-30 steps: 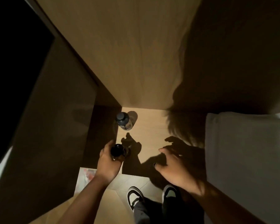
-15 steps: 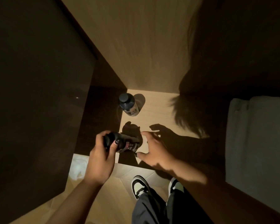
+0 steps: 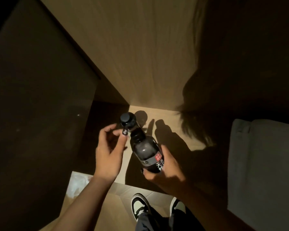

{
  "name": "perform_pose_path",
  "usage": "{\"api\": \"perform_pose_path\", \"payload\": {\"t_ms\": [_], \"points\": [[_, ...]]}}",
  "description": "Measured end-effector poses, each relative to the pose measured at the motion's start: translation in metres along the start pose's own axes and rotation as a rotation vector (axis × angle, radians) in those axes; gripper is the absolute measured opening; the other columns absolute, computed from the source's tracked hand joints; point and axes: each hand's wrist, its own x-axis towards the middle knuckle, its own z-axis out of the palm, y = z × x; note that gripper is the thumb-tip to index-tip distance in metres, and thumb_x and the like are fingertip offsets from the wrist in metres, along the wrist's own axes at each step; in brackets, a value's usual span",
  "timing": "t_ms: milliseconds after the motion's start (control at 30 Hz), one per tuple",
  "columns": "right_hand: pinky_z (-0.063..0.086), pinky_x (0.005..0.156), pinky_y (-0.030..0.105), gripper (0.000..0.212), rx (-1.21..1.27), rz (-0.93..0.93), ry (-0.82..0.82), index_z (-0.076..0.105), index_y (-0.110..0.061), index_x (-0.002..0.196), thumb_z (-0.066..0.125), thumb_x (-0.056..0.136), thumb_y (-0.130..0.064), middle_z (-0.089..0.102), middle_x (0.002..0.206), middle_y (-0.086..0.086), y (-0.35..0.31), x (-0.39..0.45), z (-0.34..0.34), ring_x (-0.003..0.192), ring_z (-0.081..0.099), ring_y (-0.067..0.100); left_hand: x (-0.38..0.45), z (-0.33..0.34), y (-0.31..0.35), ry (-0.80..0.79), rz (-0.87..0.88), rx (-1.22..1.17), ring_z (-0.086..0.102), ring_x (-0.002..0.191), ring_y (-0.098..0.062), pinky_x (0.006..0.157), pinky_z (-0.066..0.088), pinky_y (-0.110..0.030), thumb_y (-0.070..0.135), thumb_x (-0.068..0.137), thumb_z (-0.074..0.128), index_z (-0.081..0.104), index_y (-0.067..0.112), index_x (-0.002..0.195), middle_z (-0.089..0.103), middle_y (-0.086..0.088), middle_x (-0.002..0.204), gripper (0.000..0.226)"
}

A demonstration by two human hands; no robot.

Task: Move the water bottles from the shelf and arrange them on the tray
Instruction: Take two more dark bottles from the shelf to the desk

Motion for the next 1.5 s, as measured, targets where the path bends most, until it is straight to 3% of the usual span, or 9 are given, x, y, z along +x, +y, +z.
{"api": "perform_pose_path", "payload": {"t_ms": [133, 267, 633, 767, 933, 1033, 1133, 1267, 1500], "points": [[0.054, 0.084, 0.027, 0.073, -0.028, -0.103, 0.115, 0.051, -0.013, 0.125, 0.077, 0.063, -0.041, 0.067, 0.107, -0.002, 0.023, -0.001, -0.023, 0.097, 0.065, 0.006, 0.046, 0.032, -0.016, 0.099, -0.096, 0.097, 0.051, 0.109, -0.008, 0.095, 0.043, -0.026, 0.01, 0.08, 0.074, 0.036, 0.021, 0.138, 0.047, 0.009, 0.125, 0.071], [0.052, 0.059, 0.014, 0.047, 0.05, -0.108, 0.152, 0.05, -0.031, 0.104, 0.082, 0.071, -0.021, 0.066, 0.077, -0.007, 0.026, -0.006, -0.045, 0.068, 0.067, 0.004, 0.078, 0.051, -0.042, 0.027, -0.168, 0.101, 0.049, 0.119, -0.014, 0.105, 0.04, -0.03, 0.001, 0.075, 0.076, 0.036, 0.015, 0.139, 0.05, 0.001, 0.13, 0.077], [0.055, 0.081, 0.024, 0.049, 0.16, -0.06, 0.152, 0.056, -0.02, 0.117, 0.078, 0.075, -0.031, 0.067, 0.105, -0.006, 0.013, -0.024, -0.075, 0.093, 0.066, 0.005, 0.047, 0.044, -0.045, 0.0, -0.258, 0.006, 0.054, 0.111, -0.014, 0.094, 0.038, -0.028, 0.013, 0.08, 0.075, 0.05, 0.013, 0.13, 0.059, 0.0, 0.121, 0.056], [0.053, 0.061, 0.015, 0.043, 0.328, 0.002, 0.123, 0.053, -0.03, 0.111, 0.075, 0.077, -0.016, 0.065, 0.099, -0.004, -0.017, -0.035, -0.086, 0.084, 0.065, 0.005, 0.01, 0.029, -0.008, -0.007, -0.281, -0.153, 0.063, 0.108, -0.02, 0.101, 0.045, -0.039, 0.017, 0.067, 0.082, 0.055, 0.021, 0.114, 0.067, 0.0, 0.11, 0.055], [0.048, 0.063, 0.014, 0.034, 0.374, -0.082, 0.138, 0.052, -0.036, 0.1, 0.068, 0.082, -0.012, 0.063, 0.1, -0.006, -0.067, -0.076, -0.105, 0.09, 0.064, 0.008, -0.05, 0.007, 0.073, -0.039, -0.188, -0.306, 0.064, 0.103, -0.016, 0.083, 0.047, -0.023, 0.03, 0.056, 0.087, 0.062, 0.028, 0.107, 0.069, -0.001, 0.109, 0.057], [0.049, 0.065, 0.014, 0.031, 0.393, -0.132, 0.126, 0.056, -0.036, 0.099, 0.067, 0.083, -0.012, 0.067, 0.094, -0.009, -0.099, -0.108, -0.118, 0.087, 0.067, 0.008, -0.082, -0.01, 0.116, -0.019, -0.19, -0.429, 0.065, 0.105, -0.023, 0.087, 0.051, -0.035, 0.041, 0.057, 0.077, 0.066, 0.032, 0.103, 0.071, -0.004, 0.109, 0.048], [0.054, 0.076, 0.033, 0.029, 0.454, -0.148, 0.095, 0.061, -0.031, 0.103, 0.073, 0.077, -0.023, 0.072, 0.091, -0.002, -0.139, -0.144, -0.13, 0.087, 0.07, 0.02, -0.112, -0.024, 0.159, -0.081, -0.197, -0.539, 0.064, 0.108, -0.036, 0.095, 0.048, -0.054, 0.048, 0.063, 0.072, 0.066, 0.032, 0.104, 0.067, -0.016, 0.114, 0.044], [0.05, 0.089, 0.049, 0.021, 0.524, -0.103, 0.084, 0.059, -0.022, 0.105, 0.062, 0.084, -0.024, 0.067, 0.096, 0.012, -0.181, -0.182, -0.136, 0.09, 0.065, 0.031, -0.144, -0.041, 0.21, -0.165, -0.254, -0.663, 0.069, 0.095, -0.037, 0.085, 0.053, -0.051, 0.049, 0.078, 0.062, 0.058, 0.024, 0.114, 0.064, -0.025, 0.115, 0.044], [0.047, 0.097, 0.055, 0.085, 0.516, -0.053, 0.024, 0.054, -0.021, 0.126, 0.076, 0.054, -0.062, 0.064, 0.116, 0.015, -0.218, -0.237, -0.118, 0.105, 0.062, 0.036, -0.185, -0.086, 0.255, -0.187, -0.234, -0.65, 0.071, 0.075, -0.027, 0.066, 0.057, -0.037, 0.052, 0.072, 0.059, 0.059, 0.021, 0.113, 0.07, -0.014, 0.091, 0.052]]}}
